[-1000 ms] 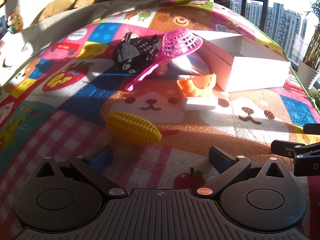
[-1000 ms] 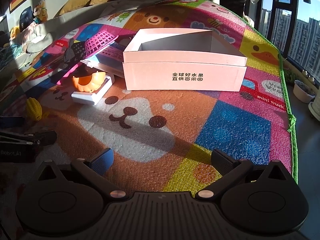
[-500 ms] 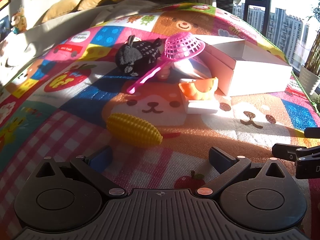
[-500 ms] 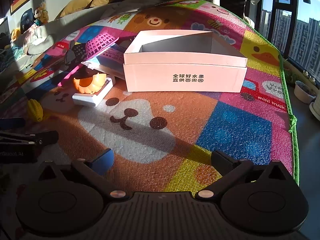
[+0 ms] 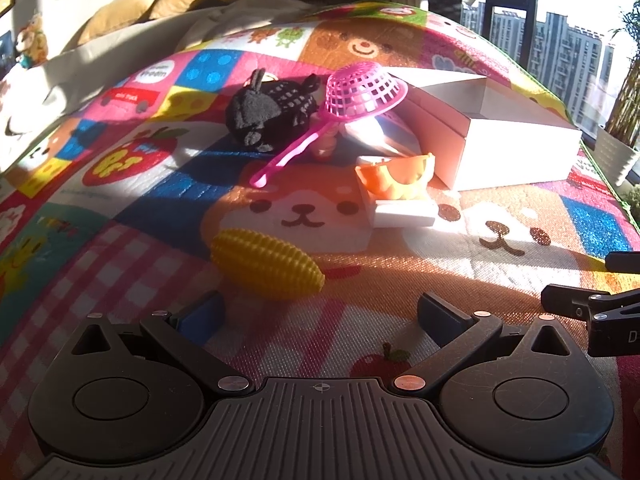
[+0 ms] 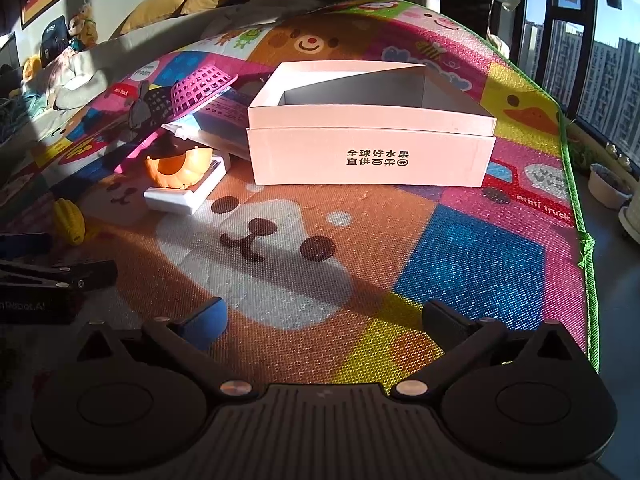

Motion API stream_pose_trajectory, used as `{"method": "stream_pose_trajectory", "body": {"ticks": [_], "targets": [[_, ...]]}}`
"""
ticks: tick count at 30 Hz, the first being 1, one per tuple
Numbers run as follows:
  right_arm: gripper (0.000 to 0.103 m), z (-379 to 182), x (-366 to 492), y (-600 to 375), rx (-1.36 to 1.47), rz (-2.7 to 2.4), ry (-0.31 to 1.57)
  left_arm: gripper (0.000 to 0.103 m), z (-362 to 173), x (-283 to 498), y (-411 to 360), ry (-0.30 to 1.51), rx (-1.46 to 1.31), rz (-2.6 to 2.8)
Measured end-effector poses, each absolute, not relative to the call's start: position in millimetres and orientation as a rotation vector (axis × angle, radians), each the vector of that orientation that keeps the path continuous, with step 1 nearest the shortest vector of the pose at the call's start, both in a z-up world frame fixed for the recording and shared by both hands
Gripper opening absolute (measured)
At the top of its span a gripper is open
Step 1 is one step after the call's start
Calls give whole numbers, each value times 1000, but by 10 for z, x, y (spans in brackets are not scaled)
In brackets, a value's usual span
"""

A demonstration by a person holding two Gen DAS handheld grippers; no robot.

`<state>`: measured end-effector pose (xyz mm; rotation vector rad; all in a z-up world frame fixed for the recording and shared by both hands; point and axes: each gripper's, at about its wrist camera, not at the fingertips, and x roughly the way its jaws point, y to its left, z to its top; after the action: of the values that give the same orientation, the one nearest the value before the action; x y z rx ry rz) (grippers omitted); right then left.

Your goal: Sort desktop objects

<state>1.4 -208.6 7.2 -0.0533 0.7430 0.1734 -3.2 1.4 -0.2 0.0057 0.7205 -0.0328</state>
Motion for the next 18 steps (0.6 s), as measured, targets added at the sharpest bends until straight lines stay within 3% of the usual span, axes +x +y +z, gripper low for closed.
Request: {"method": "stream_pose_trajectory", "body": {"ticks": [7, 9, 11, 13, 15, 18], "targets": [[102, 154, 128, -1999, -76, 221, 719, 103, 0, -39, -3, 712, -3, -21], [82, 325, 234, -1840, -70, 318, 692, 103, 3, -42, -1, 713, 0, -17], [69, 499, 350, -1648, -71, 414, 670, 103, 10, -56, -11, 715, 8, 1], [70, 581, 475, -1432, -86, 453, 654, 103, 17, -89, -12, 718, 19, 11], [82, 561, 607, -1245, -108, 445, 665, 103, 33, -145, -4, 723, 49, 1], [83, 475, 772, -1048, -109, 406, 665, 103, 75, -257, 47, 717, 99, 18]]}}
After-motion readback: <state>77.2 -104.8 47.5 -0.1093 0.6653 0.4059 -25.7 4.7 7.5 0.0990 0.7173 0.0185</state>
